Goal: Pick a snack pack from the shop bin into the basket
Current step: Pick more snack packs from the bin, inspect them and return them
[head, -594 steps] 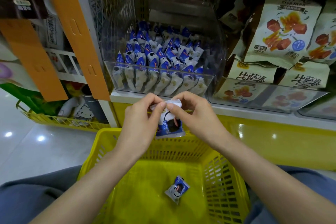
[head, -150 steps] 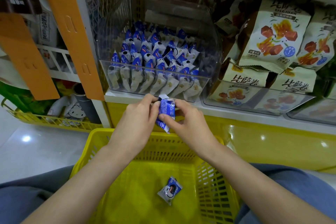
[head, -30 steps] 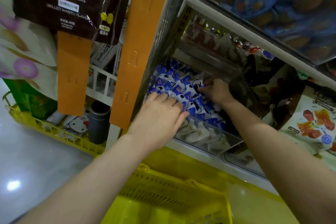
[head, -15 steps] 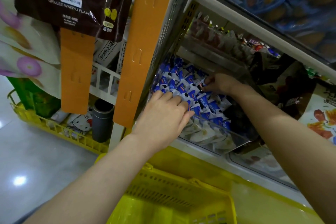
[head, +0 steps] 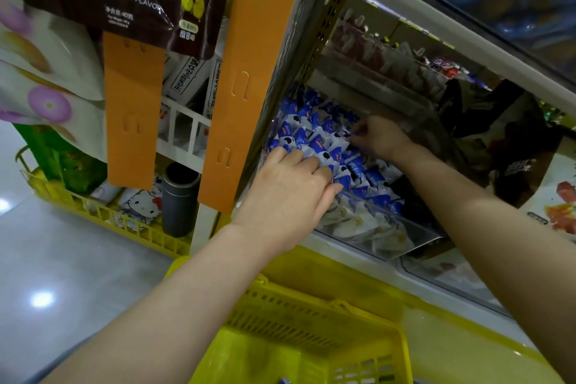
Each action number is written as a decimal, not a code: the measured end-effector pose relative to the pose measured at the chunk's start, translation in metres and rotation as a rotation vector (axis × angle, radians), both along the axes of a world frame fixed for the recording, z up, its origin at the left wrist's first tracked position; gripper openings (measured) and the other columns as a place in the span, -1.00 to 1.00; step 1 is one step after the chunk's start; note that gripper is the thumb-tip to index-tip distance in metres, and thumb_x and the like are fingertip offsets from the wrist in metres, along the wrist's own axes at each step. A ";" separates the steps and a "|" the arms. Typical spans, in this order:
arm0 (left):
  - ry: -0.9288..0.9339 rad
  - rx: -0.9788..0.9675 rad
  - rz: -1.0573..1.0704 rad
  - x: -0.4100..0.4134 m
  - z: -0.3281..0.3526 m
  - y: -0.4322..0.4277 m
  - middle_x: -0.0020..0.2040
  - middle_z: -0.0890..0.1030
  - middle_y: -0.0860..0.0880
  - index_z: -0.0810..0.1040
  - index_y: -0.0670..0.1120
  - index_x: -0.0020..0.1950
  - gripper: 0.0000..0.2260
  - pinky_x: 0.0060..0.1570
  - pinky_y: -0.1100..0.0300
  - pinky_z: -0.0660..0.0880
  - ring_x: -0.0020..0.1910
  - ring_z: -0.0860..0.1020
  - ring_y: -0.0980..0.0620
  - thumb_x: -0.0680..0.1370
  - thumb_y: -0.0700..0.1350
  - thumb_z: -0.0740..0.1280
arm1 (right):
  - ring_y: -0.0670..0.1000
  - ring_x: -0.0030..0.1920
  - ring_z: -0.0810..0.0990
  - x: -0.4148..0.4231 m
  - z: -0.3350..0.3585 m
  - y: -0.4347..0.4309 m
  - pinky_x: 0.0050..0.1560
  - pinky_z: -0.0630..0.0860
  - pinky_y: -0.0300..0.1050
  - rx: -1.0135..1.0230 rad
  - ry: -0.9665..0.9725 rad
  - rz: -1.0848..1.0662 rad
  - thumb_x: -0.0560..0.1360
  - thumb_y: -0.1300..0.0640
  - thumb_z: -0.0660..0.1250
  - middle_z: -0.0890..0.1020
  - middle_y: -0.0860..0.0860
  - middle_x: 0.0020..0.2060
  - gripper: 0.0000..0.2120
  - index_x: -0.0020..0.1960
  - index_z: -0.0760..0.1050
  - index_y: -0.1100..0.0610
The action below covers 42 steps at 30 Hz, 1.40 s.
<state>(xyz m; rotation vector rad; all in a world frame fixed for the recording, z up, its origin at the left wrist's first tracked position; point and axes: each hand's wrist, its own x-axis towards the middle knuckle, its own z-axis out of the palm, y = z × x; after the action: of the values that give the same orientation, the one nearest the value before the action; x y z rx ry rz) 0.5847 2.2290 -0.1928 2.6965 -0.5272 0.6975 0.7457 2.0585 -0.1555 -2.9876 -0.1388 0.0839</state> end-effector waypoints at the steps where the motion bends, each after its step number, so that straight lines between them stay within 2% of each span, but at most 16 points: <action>1: -0.003 0.002 0.000 0.000 0.000 0.000 -0.18 0.62 -0.04 0.59 -0.10 -0.07 -0.61 -0.07 0.06 0.37 -0.16 0.52 -0.05 0.57 0.04 0.01 | -0.01 -0.06 0.46 0.000 -0.003 0.001 -0.05 0.36 -0.15 0.023 -0.006 -0.016 0.53 0.09 0.29 0.56 0.13 0.07 -0.74 0.17 0.48 0.19; 5: -0.013 -0.005 -0.004 0.001 0.000 -0.001 -0.20 0.62 -0.04 0.59 -0.10 -0.09 -0.62 -0.09 0.06 0.37 -0.18 0.52 -0.05 0.57 0.03 0.04 | 0.03 0.02 0.49 -0.003 -0.005 -0.003 0.00 0.41 -0.13 0.076 0.023 -0.024 0.53 0.13 0.28 0.54 0.15 0.12 -0.72 0.21 0.45 0.21; 9: -0.016 -0.002 -0.002 0.001 -0.001 0.000 -0.20 0.62 -0.03 0.59 -0.09 -0.09 -0.62 -0.09 0.07 0.38 -0.19 0.52 -0.04 0.57 0.04 0.03 | 0.00 0.09 0.51 -0.008 0.001 -0.008 0.02 0.38 -0.22 0.075 0.097 0.024 0.56 0.16 0.24 0.51 0.09 0.21 -0.72 0.26 0.45 0.15; 12: -0.025 -0.003 -0.003 0.001 -0.001 0.000 -0.21 0.62 -0.04 0.59 -0.10 -0.10 -0.62 -0.10 0.07 0.39 -0.19 0.53 -0.04 0.57 0.03 0.04 | -0.05 -0.17 0.48 -0.006 0.005 -0.014 -0.17 0.37 -0.25 0.119 -0.001 -0.056 0.60 0.16 0.15 0.53 0.10 0.10 -0.77 0.20 0.49 0.14; 17: -0.039 -0.004 0.001 0.002 -0.002 0.000 -0.25 0.62 -0.04 0.60 -0.10 -0.13 -0.66 -0.13 0.08 0.41 -0.22 0.54 -0.04 0.56 0.02 0.09 | 0.04 -0.15 0.48 -0.001 0.000 -0.015 -0.10 0.45 -0.07 0.047 0.110 -0.217 0.58 0.09 0.20 0.57 0.20 0.02 -0.73 0.15 0.48 0.27; 20: -0.025 0.001 0.000 0.002 -0.002 0.000 -0.23 0.62 -0.03 0.60 -0.09 -0.11 -0.65 -0.12 0.08 0.40 -0.20 0.54 -0.04 0.56 0.03 0.07 | -0.03 -0.32 0.42 -0.001 0.001 -0.013 -0.37 0.33 -0.19 0.011 0.138 -0.251 0.59 0.07 0.18 0.50 0.08 -0.24 -0.72 0.11 0.47 0.28; 21: -0.016 0.003 -0.002 0.002 -0.001 0.000 -0.22 0.62 -0.03 0.60 -0.09 -0.11 -0.64 -0.12 0.08 0.39 -0.20 0.54 -0.04 0.56 0.03 0.07 | -0.05 -0.34 0.40 -0.001 0.001 -0.013 -0.40 0.29 -0.19 0.000 0.138 -0.263 0.59 0.07 0.18 0.46 0.06 -0.28 -0.73 0.09 0.47 0.27; 23: 0.003 0.002 -0.010 0.001 -0.001 0.000 -0.20 0.63 -0.03 0.60 -0.09 -0.08 -0.63 -0.09 0.07 0.38 -0.17 0.53 -0.04 0.57 0.04 0.05 | -0.04 -0.32 0.40 -0.001 0.002 -0.014 -0.33 0.31 -0.17 0.006 0.132 -0.272 0.59 0.06 0.18 0.46 0.07 -0.22 -0.75 0.07 0.47 0.24; 25: 0.020 0.002 -0.019 0.001 0.000 0.001 -0.17 0.62 -0.03 0.59 -0.09 -0.04 -0.61 -0.07 0.06 0.36 -0.14 0.53 -0.05 0.58 0.04 0.01 | 0.01 -0.23 0.45 -0.002 0.002 -0.015 -0.17 0.36 -0.11 0.049 0.120 -0.283 0.58 0.06 0.20 0.47 0.09 -0.15 -0.80 0.02 0.46 0.20; 27: 0.033 0.005 -0.020 0.000 0.000 0.001 -0.14 0.62 -0.03 0.58 -0.08 -0.02 -0.59 -0.05 0.06 0.34 -0.12 0.52 -0.05 0.58 0.05 -0.02 | 0.05 -0.14 0.47 -0.005 0.005 -0.018 -0.09 0.39 -0.08 0.102 0.084 -0.288 0.58 0.07 0.20 0.51 0.13 -0.11 -0.81 -0.07 0.47 0.18; 29: 0.037 0.010 -0.020 0.000 0.000 0.001 -0.13 0.62 -0.03 0.58 -0.08 -0.02 -0.58 -0.05 0.06 0.33 -0.11 0.51 -0.04 0.58 0.06 -0.03 | 0.08 -0.13 0.47 -0.011 0.013 -0.021 -0.06 0.40 -0.06 0.140 0.014 -0.266 0.59 0.11 0.17 0.55 0.19 -0.05 -0.81 -0.07 0.49 0.20; 32: 0.040 0.019 -0.019 -0.001 0.002 0.001 -0.15 0.61 -0.04 0.57 -0.09 -0.04 -0.59 -0.05 0.05 0.34 -0.12 0.52 -0.05 0.59 0.06 -0.03 | 0.10 -0.10 0.48 -0.022 0.023 -0.024 -0.05 0.38 -0.07 0.162 -0.043 -0.220 0.60 0.13 0.15 0.56 0.22 0.03 -0.75 0.09 0.50 0.27; 34: 0.031 0.019 -0.014 -0.003 0.003 0.000 -0.16 0.62 -0.05 0.58 -0.10 -0.05 -0.62 -0.06 0.04 0.37 -0.14 0.53 -0.06 0.59 0.04 0.02 | 0.10 -0.07 0.50 -0.030 0.023 -0.027 -0.05 0.39 -0.11 0.182 -0.009 -0.201 0.59 0.14 0.16 0.57 0.21 0.05 -0.76 0.13 0.50 0.26; 37: 0.024 0.017 -0.010 -0.004 0.002 0.000 -0.16 0.62 -0.05 0.58 -0.10 -0.06 -0.69 -0.06 0.03 0.39 -0.14 0.54 -0.06 0.59 0.01 0.10 | 0.03 -0.07 0.48 -0.036 0.015 -0.025 0.06 0.45 -0.09 0.167 0.096 -0.185 0.56 0.20 0.23 0.58 0.13 -0.04 -0.87 0.01 0.53 0.20; 40: 0.040 0.012 -0.019 -0.004 0.000 0.000 -0.11 0.62 -0.04 0.57 -0.09 -0.01 -0.68 0.00 0.04 0.37 -0.09 0.53 -0.05 0.60 0.02 0.07 | 0.08 0.04 0.53 -0.036 0.010 -0.020 0.01 0.43 -0.13 0.117 0.128 -0.212 0.51 0.21 0.30 0.56 0.15 0.09 -0.79 0.13 0.50 0.24; 42: 0.049 0.010 -0.019 -0.003 0.000 0.001 -0.08 0.61 -0.03 0.56 -0.08 0.03 -0.64 0.04 0.03 0.36 -0.05 0.52 -0.04 0.59 0.04 0.02 | 0.12 0.09 0.55 -0.034 0.007 -0.018 -0.02 0.44 -0.13 0.108 0.102 -0.243 0.50 0.20 0.33 0.56 0.17 0.11 -0.78 0.11 0.50 0.26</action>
<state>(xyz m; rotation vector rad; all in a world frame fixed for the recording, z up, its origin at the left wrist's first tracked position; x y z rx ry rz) 0.5819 2.2299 -0.1932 2.7067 -0.5442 0.6237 0.7117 2.0401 -0.1485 -2.8587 0.2234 0.1938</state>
